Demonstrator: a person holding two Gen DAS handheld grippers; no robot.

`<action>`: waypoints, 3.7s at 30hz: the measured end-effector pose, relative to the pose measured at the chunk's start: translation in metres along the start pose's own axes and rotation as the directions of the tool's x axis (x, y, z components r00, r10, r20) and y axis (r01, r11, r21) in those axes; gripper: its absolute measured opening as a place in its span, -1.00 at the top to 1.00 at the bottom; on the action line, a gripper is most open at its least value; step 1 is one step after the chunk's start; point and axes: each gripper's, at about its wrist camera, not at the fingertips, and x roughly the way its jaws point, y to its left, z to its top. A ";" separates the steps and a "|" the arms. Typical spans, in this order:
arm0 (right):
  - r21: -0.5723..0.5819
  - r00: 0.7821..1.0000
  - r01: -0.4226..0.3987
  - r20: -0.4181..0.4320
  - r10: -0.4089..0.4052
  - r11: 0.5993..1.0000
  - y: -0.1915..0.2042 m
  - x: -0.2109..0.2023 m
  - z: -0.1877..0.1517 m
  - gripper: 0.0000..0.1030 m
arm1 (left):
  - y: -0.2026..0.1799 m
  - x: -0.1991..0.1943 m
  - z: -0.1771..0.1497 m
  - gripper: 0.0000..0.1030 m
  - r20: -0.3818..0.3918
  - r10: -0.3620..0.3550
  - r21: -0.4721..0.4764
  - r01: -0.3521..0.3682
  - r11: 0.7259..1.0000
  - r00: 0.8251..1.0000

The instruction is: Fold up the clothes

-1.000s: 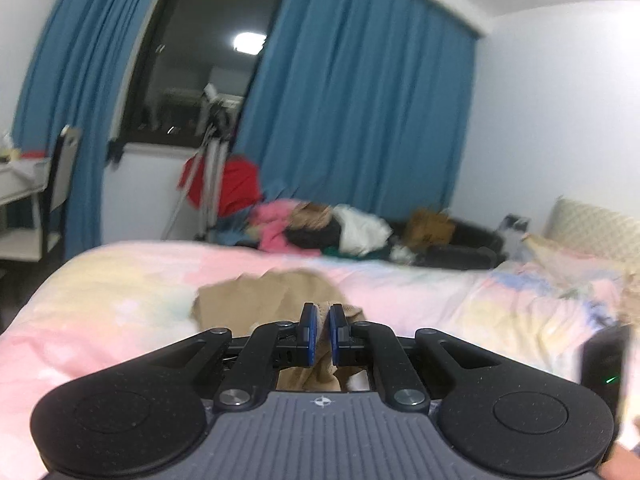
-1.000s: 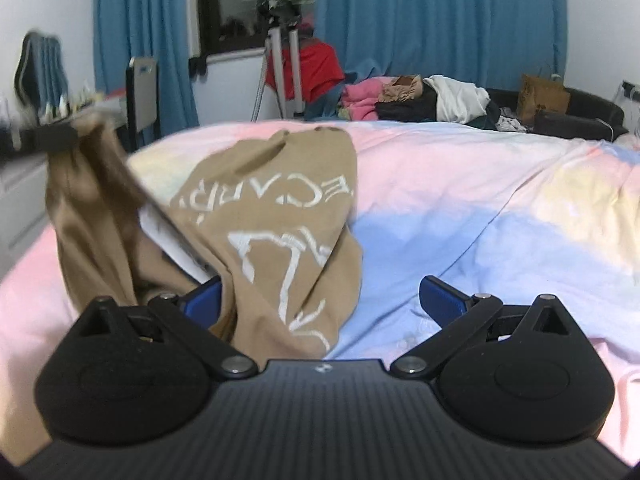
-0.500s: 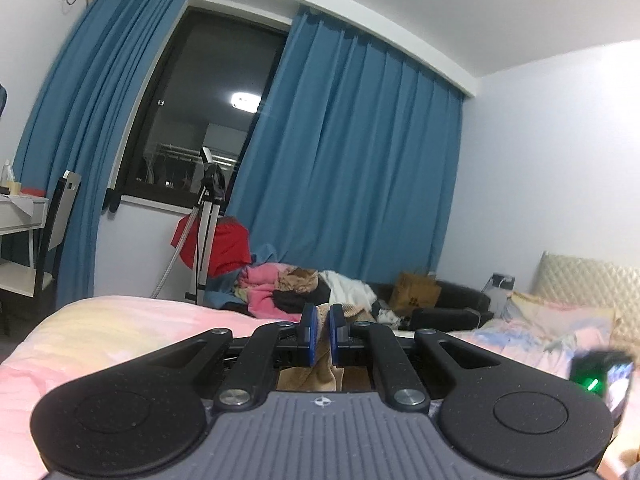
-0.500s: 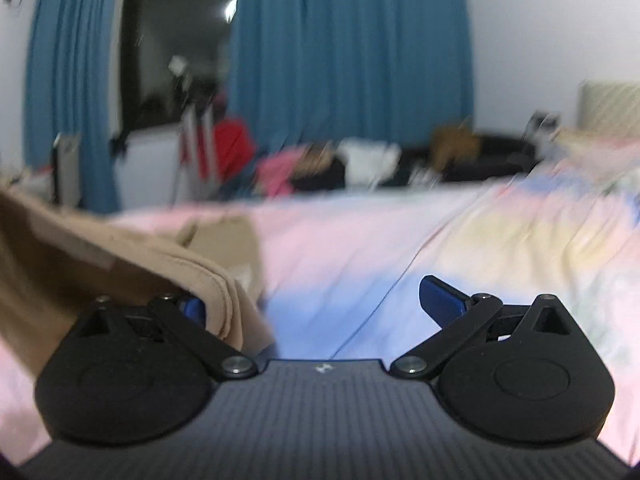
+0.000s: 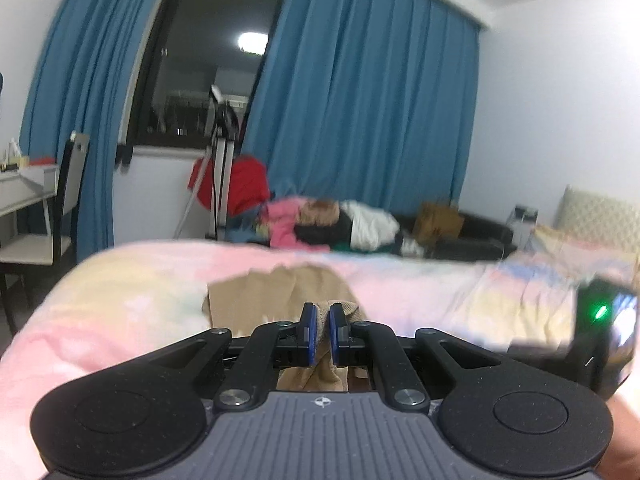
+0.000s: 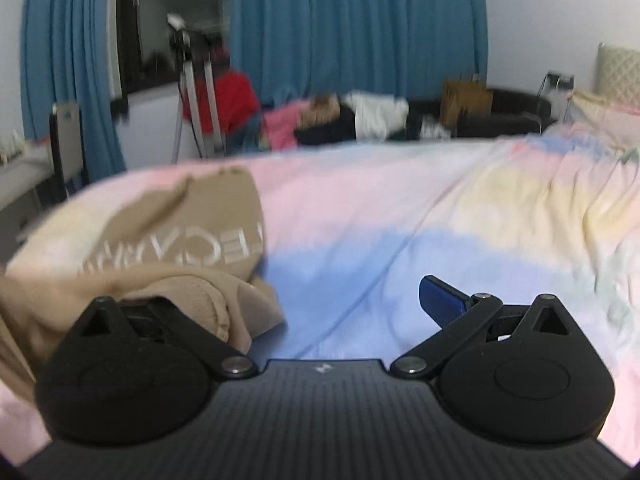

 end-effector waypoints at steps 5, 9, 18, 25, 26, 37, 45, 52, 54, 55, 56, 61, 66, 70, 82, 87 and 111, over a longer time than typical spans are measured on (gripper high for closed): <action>0.024 1.000 -0.019 -0.012 0.020 1.000 -0.010 0.005 -0.001 -1.00 | -0.016 0.011 -0.020 0.46 -0.077 0.022 0.076 -0.016 0.997 0.997; 0.034 0.999 -0.035 0.002 0.035 0.999 -0.009 0.004 0.001 -1.00 | -0.035 0.018 -0.042 0.03 -0.129 0.065 0.158 -0.044 0.987 0.989; 0.064 0.996 -0.071 0.065 0.067 0.995 -0.008 -0.010 0.006 -1.00 | -0.047 0.040 -0.070 -0.35 -0.158 0.212 0.192 -0.181 0.965 0.964; 0.079 0.988 -0.092 0.134 0.081 0.993 -0.007 -0.018 0.009 -1.00 | -0.036 0.036 -0.064 -0.39 -0.139 0.343 0.128 -0.327 0.936 0.929; 0.078 0.987 -0.087 0.145 0.075 0.993 -0.007 -0.019 0.009 -1.00 | -0.033 0.034 -0.063 -0.40 -0.156 0.354 0.104 -0.341 0.934 0.922; -0.069 0.992 0.041 -0.116 -0.049 0.997 -0.002 0.035 -0.004 -1.00 | -0.005 0.004 -0.038 -0.52 -0.149 0.550 0.098 -0.541 0.835 0.822; -0.073 0.996 0.088 0.005 -0.088 0.993 0.003 0.026 0.000 -1.00 | 0.002 -0.017 -0.018 -0.63 0.009 0.564 -0.010 -0.564 0.826 0.826; 0.020 0.939 0.097 0.330 -0.098 0.995 0.001 -0.035 0.084 -1.00 | -0.025 -0.059 0.054 -0.67 0.294 0.564 -0.145 -0.547 0.825 0.772; 0.042 0.920 0.082 0.380 -0.092 0.996 0.001 -0.055 0.118 -1.00 | -0.034 -0.073 0.086 -0.67 0.354 0.563 -0.166 -0.542 0.824 0.747; 0.053 0.911 0.072 0.404 -0.088 0.996 0.000 -0.065 0.135 -1.00 | -0.038 -0.081 0.103 -0.67 0.382 0.557 -0.176 -0.534 0.827 0.737; 0.064 0.900 0.062 0.427 -0.084 0.996 -0.001 -0.076 0.153 -1.00 | -0.042 -0.089 0.122 -0.67 0.411 0.551 -0.185 -0.525 0.831 0.726; 0.081 0.835 0.019 0.547 -0.060 0.997 -0.011 -0.141 0.227 -1.00 | -0.063 -0.135 0.210 -0.68 0.511 0.501 -0.157 -0.497 0.853 0.699; 0.108 0.787 -0.034 0.615 -0.040 0.994 -0.032 -0.206 0.279 -1.00 | -0.092 -0.188 0.278 -0.71 0.577 0.441 -0.096 -0.480 0.872 0.687; 0.122 0.750 -0.054 0.661 -0.040 0.991 -0.044 -0.253 0.310 -1.00 | -0.114 -0.221 0.317 -0.74 0.610 0.401 -0.064 -0.461 0.885 0.684; 0.085 0.737 -0.043 0.675 -0.026 0.995 -0.051 -0.278 0.350 -1.00 | -0.104 -0.216 0.379 -0.85 0.517 0.360 -0.019 -0.410 0.912 0.777; 0.085 0.808 -0.042 0.589 -0.016 0.996 -0.038 -0.225 0.366 -1.00 | -0.066 -0.146 0.382 -0.87 0.464 0.403 -0.023 -0.443 0.896 0.789; -0.098 0.996 0.079 -0.037 -0.083 0.992 0.040 0.311 0.147 -1.00 | 0.147 0.360 0.079 -0.88 -0.133 0.517 0.089 -0.509 0.856 0.846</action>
